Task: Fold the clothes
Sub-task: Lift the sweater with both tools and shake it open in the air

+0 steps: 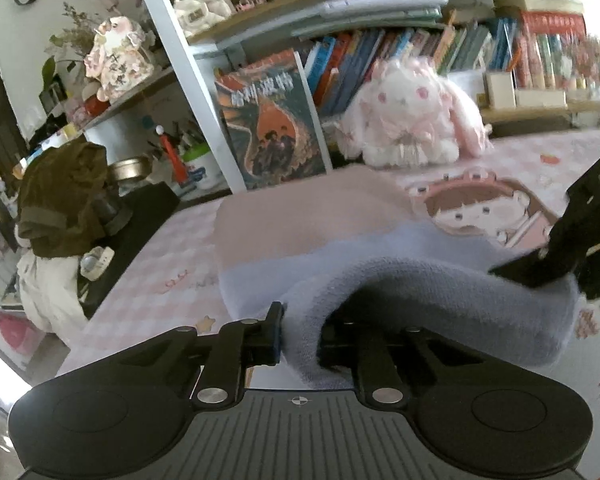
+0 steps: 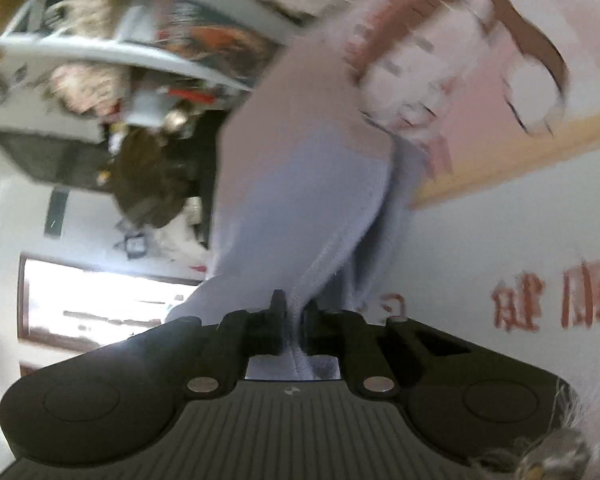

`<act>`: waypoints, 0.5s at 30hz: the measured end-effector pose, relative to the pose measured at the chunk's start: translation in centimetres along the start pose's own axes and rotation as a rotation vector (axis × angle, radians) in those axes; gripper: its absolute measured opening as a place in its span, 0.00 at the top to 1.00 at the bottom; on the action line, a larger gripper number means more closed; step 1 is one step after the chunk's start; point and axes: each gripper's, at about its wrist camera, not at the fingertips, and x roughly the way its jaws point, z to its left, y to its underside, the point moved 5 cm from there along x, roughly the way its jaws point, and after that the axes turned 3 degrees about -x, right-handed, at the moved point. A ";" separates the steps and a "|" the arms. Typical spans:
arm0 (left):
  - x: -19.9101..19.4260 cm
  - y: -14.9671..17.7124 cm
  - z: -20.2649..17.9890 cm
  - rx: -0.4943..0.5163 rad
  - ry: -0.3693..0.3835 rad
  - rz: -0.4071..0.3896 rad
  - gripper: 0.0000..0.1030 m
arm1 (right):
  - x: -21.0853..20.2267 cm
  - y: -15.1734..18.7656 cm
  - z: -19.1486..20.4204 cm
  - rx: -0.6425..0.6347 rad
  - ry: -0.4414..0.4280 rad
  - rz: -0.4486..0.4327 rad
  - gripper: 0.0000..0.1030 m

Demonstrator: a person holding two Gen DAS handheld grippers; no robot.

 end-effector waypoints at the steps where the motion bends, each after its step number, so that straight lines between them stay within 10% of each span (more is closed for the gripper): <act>1: -0.6 -0.7 0.1 -0.008 0.013 -0.027 0.87 | -0.9 -0.3 0.9 -0.040 -0.022 -0.026 0.94; 7: -8.0 -8.1 -1.5 0.030 0.210 -0.391 0.88 | -12.3 -5.0 9.5 -0.322 -0.244 -0.404 0.94; 15: -16.5 -14.4 2.8 -0.295 0.727 -0.724 0.88 | -23.4 -6.6 25.5 -0.738 -0.532 -0.665 0.94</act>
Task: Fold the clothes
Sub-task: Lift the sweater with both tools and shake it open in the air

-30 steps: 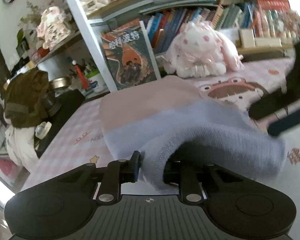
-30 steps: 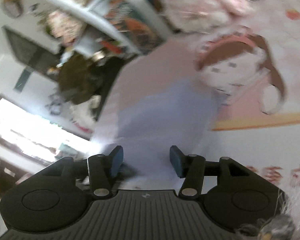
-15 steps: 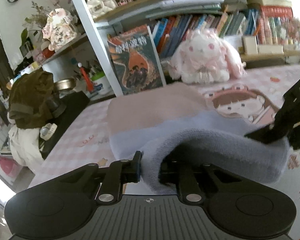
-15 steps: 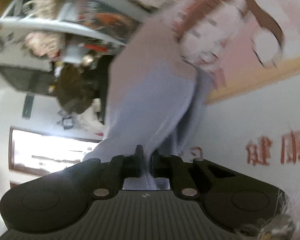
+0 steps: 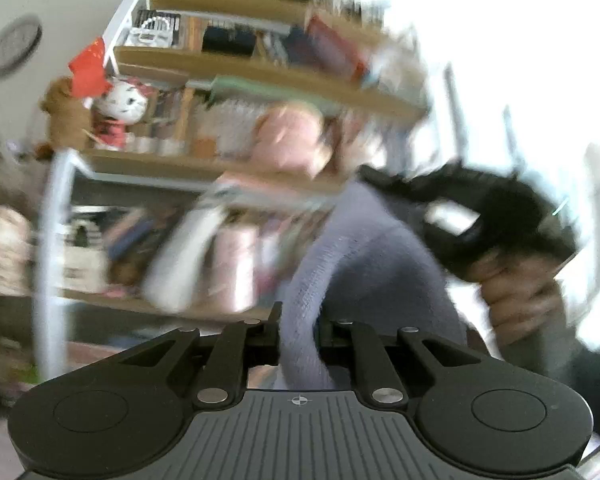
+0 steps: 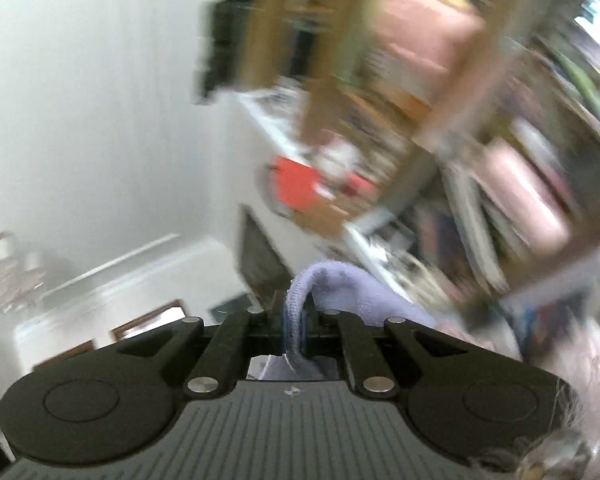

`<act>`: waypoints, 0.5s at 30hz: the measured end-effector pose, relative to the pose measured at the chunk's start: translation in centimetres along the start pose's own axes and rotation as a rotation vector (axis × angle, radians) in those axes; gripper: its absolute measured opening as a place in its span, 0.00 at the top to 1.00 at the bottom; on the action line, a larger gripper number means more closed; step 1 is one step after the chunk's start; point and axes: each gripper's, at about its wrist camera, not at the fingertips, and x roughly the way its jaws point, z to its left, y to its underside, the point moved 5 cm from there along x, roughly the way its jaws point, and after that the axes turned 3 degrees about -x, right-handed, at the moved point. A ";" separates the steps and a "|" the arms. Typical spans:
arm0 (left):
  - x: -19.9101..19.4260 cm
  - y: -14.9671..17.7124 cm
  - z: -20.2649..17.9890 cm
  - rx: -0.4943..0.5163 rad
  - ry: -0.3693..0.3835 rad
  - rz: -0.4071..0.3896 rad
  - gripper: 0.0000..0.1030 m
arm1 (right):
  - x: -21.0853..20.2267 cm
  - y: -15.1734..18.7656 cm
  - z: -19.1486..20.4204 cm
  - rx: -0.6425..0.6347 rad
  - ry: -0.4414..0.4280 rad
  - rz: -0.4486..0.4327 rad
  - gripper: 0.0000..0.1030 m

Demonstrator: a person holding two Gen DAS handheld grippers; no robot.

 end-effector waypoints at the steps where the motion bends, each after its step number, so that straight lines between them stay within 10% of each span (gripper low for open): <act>1: 0.0 0.1 0.5 -0.041 0.021 0.012 0.88 | 0.9 -0.6 0.6 -0.017 -0.006 0.020 0.94; 4: 0.2 2.7 3.3 -0.148 -0.006 0.114 0.86 | 3.9 0.9 -1.0 -0.005 0.061 0.133 0.94; 10: 0.3 12.4 10.2 -0.235 -0.415 0.428 0.83 | 9.4 11.5 -9.6 -0.064 0.400 0.453 0.94; 15: -1.5 13.8 11.8 -0.209 -0.530 0.497 0.76 | 12.3 19.1 -16.8 -0.014 0.566 0.614 0.94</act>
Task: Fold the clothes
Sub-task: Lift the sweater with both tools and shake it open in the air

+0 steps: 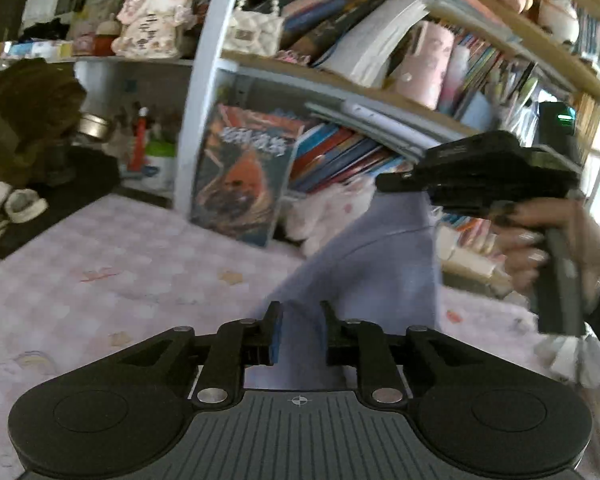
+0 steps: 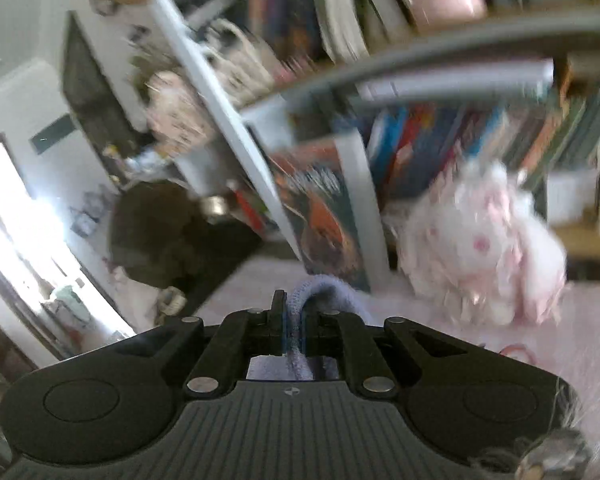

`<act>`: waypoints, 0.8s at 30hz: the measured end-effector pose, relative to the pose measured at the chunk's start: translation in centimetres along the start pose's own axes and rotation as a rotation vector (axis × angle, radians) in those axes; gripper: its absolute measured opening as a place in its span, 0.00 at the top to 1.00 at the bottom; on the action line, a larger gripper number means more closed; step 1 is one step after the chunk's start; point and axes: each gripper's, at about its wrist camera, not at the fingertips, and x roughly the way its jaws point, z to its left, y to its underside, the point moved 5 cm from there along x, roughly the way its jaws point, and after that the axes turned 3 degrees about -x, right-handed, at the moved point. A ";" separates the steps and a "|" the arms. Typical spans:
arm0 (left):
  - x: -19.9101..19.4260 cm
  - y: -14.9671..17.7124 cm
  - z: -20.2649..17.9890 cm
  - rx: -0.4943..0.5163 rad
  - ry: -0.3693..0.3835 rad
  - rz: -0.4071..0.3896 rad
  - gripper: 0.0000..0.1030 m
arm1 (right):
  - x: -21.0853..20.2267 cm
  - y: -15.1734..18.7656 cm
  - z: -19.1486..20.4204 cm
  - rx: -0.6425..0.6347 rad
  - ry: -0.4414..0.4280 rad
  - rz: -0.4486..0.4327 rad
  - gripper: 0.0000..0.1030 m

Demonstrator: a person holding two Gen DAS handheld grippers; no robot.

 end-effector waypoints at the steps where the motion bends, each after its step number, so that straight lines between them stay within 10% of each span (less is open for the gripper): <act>1: 0.0 0.0 0.3 0.004 -0.011 0.001 0.76 | 1.4 0.3 -0.2 0.010 0.005 0.014 0.94; 10: 1.8 1.4 0.8 0.079 -0.035 0.047 0.65 | 5.0 2.4 1.9 -0.066 -0.045 0.127 0.55; 24: 6.7 6.3 -1.5 0.108 0.006 0.241 0.52 | -7.1 14.9 -3.2 -0.355 0.171 0.299 0.45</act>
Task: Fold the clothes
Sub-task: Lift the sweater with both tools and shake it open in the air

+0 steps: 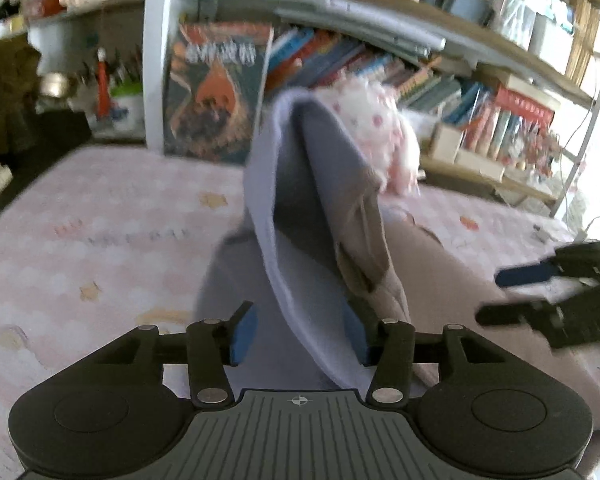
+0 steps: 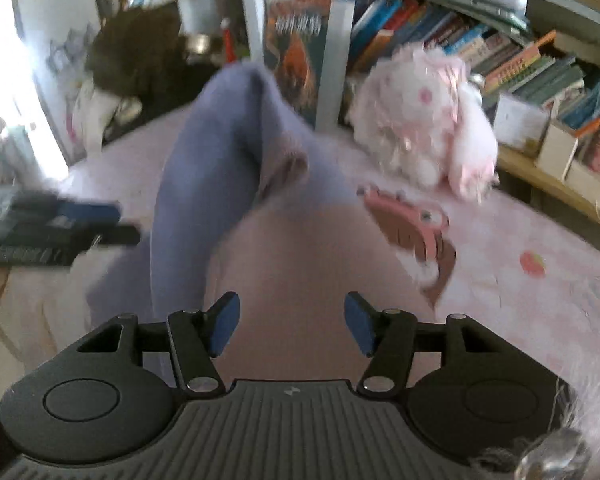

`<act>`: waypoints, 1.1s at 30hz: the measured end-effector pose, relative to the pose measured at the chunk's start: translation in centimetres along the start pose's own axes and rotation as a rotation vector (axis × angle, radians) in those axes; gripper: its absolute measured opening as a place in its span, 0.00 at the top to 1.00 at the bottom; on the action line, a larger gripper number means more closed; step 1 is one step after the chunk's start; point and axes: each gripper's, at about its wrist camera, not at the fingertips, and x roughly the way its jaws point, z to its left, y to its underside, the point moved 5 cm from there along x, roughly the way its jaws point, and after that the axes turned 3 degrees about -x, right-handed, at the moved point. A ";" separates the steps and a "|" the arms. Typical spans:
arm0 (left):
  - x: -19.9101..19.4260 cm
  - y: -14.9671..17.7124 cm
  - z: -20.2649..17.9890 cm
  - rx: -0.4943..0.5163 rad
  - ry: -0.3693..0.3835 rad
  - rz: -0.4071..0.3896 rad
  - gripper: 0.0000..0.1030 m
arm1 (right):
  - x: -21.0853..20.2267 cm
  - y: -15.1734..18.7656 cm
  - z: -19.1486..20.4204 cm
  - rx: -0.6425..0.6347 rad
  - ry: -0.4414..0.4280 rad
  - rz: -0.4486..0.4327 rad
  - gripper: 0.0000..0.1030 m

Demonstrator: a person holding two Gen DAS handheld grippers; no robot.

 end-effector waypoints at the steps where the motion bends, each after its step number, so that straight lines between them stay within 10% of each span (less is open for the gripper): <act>1: 0.3 0.3 -0.3 -0.016 0.005 0.014 0.52 | 0.0 0.8 0.2 0.012 -0.010 0.010 0.44; 7: 2.0 1.8 -1.5 -0.052 -0.021 0.068 0.52 | 0.1 4.0 2.3 0.069 -0.040 0.036 0.40; 15: 3.4 2.0 -0.4 -0.123 -0.116 0.102 0.52 | 2.8 3.9 6.7 -0.164 0.024 0.043 0.43; 23: 4.6 1.9 0.5 -0.176 -0.104 0.142 0.52 | 4.3 3.7 5.5 -0.131 0.097 0.078 0.63; 25: 5.1 1.8 0.7 -0.203 -0.092 0.143 0.55 | 4.4 3.7 5.4 -0.138 0.095 0.087 0.63; 28: 5.1 1.2 1.0 -0.208 -0.061 0.124 0.92 | 4.2 3.5 5.4 -0.149 0.092 0.082 0.87; 33: 2.3 -2.0 1.6 -0.110 -0.051 -0.010 0.98 | 1.7 1.8 2.4 -0.069 0.161 0.012 0.91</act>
